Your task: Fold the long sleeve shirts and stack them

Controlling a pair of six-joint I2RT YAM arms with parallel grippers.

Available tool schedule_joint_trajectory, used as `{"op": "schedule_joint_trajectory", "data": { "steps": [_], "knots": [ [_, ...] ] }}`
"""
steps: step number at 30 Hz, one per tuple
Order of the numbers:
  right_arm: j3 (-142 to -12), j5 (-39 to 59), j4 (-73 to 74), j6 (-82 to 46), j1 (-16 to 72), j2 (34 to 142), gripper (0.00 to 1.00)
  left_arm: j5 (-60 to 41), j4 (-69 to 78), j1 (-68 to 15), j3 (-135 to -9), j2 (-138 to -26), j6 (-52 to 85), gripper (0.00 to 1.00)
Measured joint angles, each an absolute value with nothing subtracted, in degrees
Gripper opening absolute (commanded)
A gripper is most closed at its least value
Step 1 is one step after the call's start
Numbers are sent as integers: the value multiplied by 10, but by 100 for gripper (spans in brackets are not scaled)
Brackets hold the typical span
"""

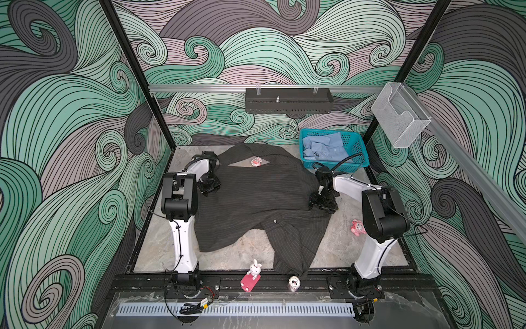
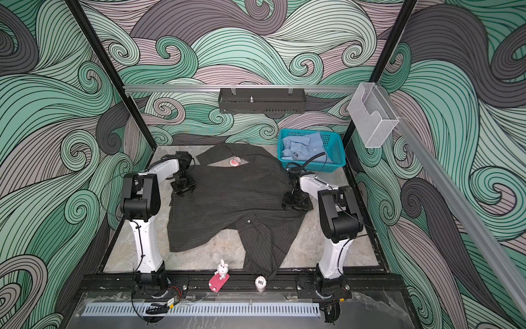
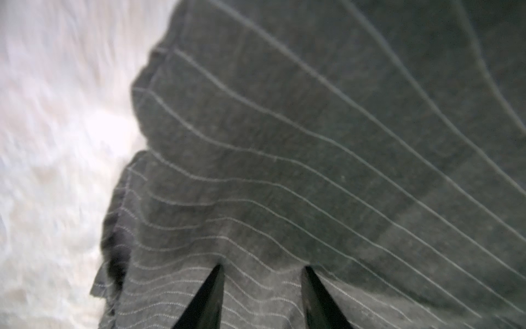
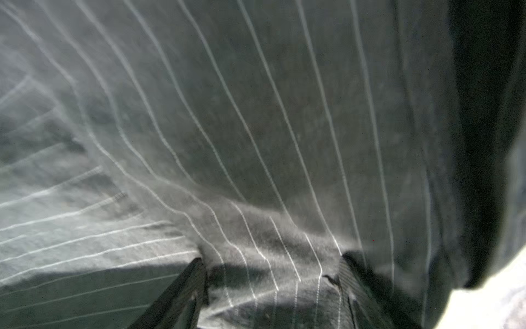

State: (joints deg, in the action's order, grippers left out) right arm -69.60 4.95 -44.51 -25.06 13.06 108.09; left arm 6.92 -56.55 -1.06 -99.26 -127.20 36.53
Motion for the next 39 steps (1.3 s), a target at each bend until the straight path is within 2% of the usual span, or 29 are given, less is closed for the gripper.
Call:
{"op": "schedule_joint_trajectory", "data": {
  "steps": [8,12,16,19,22,25,32,39],
  "knots": [
    [-780,45,-429,-215,138,1138,74,63,-639,15,-1187,-1380,330,50],
    [-793,43,-427,-200,141,1138,78,54,-654,17,-1198,-1382,315,57],
    [-780,30,-442,-201,152,1081,81,44,-645,16,-1105,-1306,311,61],
    [-750,25,-459,-210,161,1003,82,27,-632,11,-998,-1185,313,60],
    [-709,31,-469,-225,166,937,80,0,-605,-1,-895,-1055,317,59],
    [-669,44,-470,-243,166,916,75,-22,-577,-11,-804,-987,324,58],
    [-608,96,-441,-295,168,961,72,-64,-528,-13,-648,-1031,350,57],
    [-570,98,-438,-342,169,983,71,-78,-529,9,-627,-1039,370,57]
  ]
}}
